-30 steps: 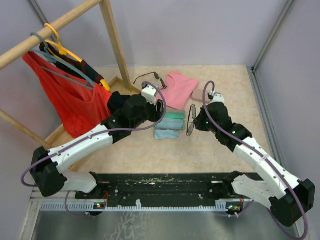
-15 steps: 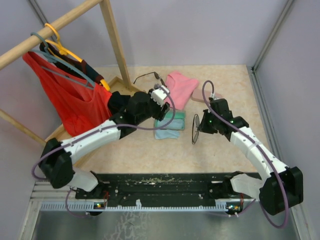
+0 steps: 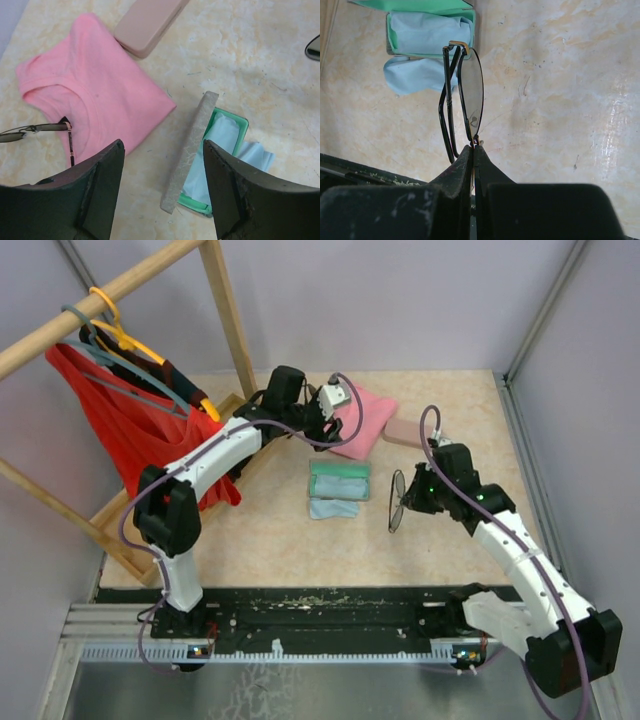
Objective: Organize the sunglasses
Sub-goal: Adjust the sunglasses case at the center of the board, then place the sunglasses in the sunglasses case.
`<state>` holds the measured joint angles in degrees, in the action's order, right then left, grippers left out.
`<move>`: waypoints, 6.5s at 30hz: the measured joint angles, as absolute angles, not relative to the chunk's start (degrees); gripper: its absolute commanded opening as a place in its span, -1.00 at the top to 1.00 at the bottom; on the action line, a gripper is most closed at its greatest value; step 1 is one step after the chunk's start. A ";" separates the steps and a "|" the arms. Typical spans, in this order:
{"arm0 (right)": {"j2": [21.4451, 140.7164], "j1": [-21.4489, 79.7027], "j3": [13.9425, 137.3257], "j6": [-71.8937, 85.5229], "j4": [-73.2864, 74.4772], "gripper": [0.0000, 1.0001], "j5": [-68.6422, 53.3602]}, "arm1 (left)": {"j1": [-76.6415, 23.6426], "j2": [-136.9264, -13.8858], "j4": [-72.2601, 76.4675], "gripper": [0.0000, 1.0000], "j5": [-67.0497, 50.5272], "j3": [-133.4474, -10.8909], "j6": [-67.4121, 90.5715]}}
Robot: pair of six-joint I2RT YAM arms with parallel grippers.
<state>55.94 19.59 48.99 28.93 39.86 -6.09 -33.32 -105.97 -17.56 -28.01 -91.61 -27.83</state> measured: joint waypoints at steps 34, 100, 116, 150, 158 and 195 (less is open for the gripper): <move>55.57 19.57 48.99 27.00 42.04 1.00 -6.11 | -32.14 -122.08 -31.16 -0.23 -40.12 -100.71 -34.37; 54.52 19.57 47.57 29.82 36.97 1.00 -6.39 | -38.09 -89.97 -7.29 0.59 11.90 -59.22 22.37; 54.50 19.57 47.24 30.30 36.34 1.00 -6.90 | -43.64 -93.69 -5.15 0.40 28.58 -58.15 33.32; 89.12 21.85 49.80 40.16 0.30 1.00 -32.14 | -42.59 -95.33 -2.44 0.04 26.72 -54.11 35.16; 98.63 23.35 54.98 40.58 -4.21 1.00 -32.99 | -42.59 -94.59 -1.65 0.06 26.00 -53.74 34.98; 109.49 25.58 60.88 43.16 -6.50 1.00 -34.11 | -42.24 -94.59 -1.21 0.10 25.32 -53.41 34.68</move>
